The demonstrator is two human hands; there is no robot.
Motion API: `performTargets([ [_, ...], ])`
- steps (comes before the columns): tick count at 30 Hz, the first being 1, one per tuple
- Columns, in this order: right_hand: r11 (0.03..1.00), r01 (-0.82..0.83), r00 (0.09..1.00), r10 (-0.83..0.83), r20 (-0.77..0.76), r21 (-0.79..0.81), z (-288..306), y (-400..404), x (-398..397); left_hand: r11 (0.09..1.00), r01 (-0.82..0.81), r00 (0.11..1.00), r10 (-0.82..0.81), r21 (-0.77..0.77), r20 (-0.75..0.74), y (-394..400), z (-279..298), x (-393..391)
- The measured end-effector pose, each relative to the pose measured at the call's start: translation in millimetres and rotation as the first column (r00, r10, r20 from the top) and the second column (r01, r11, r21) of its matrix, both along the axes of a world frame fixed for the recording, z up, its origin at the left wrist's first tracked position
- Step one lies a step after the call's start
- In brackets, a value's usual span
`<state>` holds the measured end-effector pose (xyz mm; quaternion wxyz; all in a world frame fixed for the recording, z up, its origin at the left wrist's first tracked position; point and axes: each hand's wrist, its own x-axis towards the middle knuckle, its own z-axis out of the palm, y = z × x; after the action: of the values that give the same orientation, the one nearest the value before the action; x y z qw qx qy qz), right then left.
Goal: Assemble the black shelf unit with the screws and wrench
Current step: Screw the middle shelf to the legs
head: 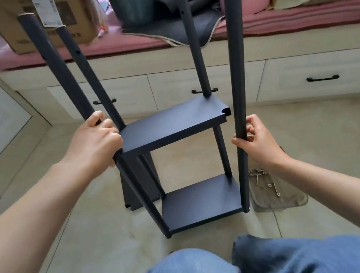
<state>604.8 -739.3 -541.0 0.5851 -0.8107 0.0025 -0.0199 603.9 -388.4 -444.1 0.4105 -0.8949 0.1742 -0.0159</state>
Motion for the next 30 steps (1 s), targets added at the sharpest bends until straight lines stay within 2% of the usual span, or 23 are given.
performTargets([
  [5,0.999,0.031,0.999,-0.031,-0.006,0.028,-5,-20,-9,0.999,0.014,1.0,-0.013,-0.043,0.027,-22,-2,-3],
  [8,0.999,0.036,0.999,-0.036,-0.026,0.029,-9,-26,-18,0.991,0.053,0.998,-0.05,-0.122,0.031,-31,-1,-6],
  [13,0.999,0.039,0.998,-0.038,-0.05,0.026,-19,-34,-32,1.0,-0.024,0.998,0.023,0.014,0.054,-47,-12,-12],
  [19,0.999,0.048,0.995,-0.049,-0.091,-0.011,-31,-42,-45,0.997,-0.008,0.995,0.001,0.072,0.103,-64,-21,-17],
  [27,0.998,0.051,0.991,-0.054,-0.123,-0.026,-41,-41,-52,0.992,-0.125,0.99,0.122,0.036,0.075,-79,-33,-31],
  [30,0.998,0.051,0.99,-0.056,-0.126,-0.039,-46,-42,-55,0.988,-0.151,0.986,0.153,-0.04,0.064,-86,-48,-35],
])
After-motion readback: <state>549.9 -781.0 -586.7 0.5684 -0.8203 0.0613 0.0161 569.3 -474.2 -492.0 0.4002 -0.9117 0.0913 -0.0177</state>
